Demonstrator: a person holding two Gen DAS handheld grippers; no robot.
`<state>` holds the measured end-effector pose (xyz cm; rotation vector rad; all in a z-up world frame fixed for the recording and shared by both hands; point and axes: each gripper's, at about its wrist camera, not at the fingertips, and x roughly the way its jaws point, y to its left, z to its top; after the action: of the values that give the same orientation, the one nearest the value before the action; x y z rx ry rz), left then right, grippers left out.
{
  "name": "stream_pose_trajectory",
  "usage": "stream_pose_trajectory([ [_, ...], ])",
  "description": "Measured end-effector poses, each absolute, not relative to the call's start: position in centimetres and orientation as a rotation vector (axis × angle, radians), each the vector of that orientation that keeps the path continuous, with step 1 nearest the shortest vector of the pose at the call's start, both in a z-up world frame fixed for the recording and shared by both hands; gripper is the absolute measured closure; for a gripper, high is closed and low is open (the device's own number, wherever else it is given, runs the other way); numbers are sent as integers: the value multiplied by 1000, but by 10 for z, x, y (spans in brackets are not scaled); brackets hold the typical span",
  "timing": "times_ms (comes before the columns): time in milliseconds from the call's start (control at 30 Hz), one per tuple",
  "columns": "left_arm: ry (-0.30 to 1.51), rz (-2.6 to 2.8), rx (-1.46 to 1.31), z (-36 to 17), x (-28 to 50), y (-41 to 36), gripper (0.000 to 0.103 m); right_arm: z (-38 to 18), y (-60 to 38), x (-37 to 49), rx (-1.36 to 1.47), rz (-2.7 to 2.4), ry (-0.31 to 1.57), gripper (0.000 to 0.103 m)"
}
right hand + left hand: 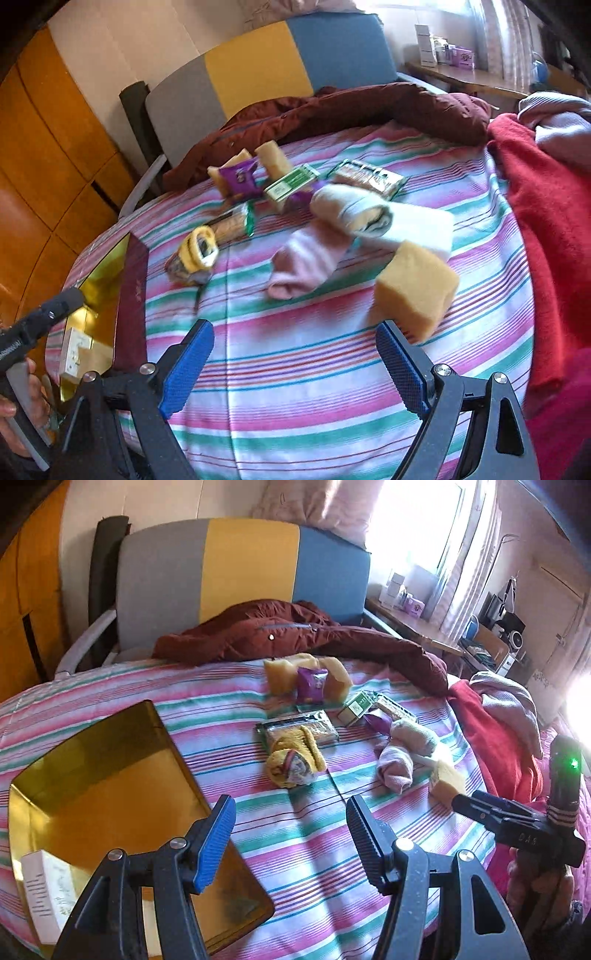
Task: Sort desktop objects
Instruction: 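Grasp the yellow sock with the left gripper while the right gripper grasps the white knit cap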
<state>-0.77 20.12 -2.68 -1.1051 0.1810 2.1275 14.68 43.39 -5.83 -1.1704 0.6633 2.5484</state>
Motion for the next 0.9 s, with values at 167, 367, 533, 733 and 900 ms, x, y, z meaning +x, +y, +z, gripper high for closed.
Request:
stream_pose_trajectory([
  [167,205,2096,-1148,-37,-15,219,40,-51,451,139,-1122,2545,647,13],
  [367,196,2073,-1186,-48,-25,232,40,-44,474,118,-1065,2524,587,13],
  [533,204,2074,-1206,-56,-35,238,40,-50,492,86,-1099,2513,522,13],
  [733,229,2073,-1241,-69,-50,250,40,-72,505,53,-1215,2502,386,19],
  [900,235,2076,-1279,-80,-66,262,40,-85,514,41,-1257,2497,373,32],
])
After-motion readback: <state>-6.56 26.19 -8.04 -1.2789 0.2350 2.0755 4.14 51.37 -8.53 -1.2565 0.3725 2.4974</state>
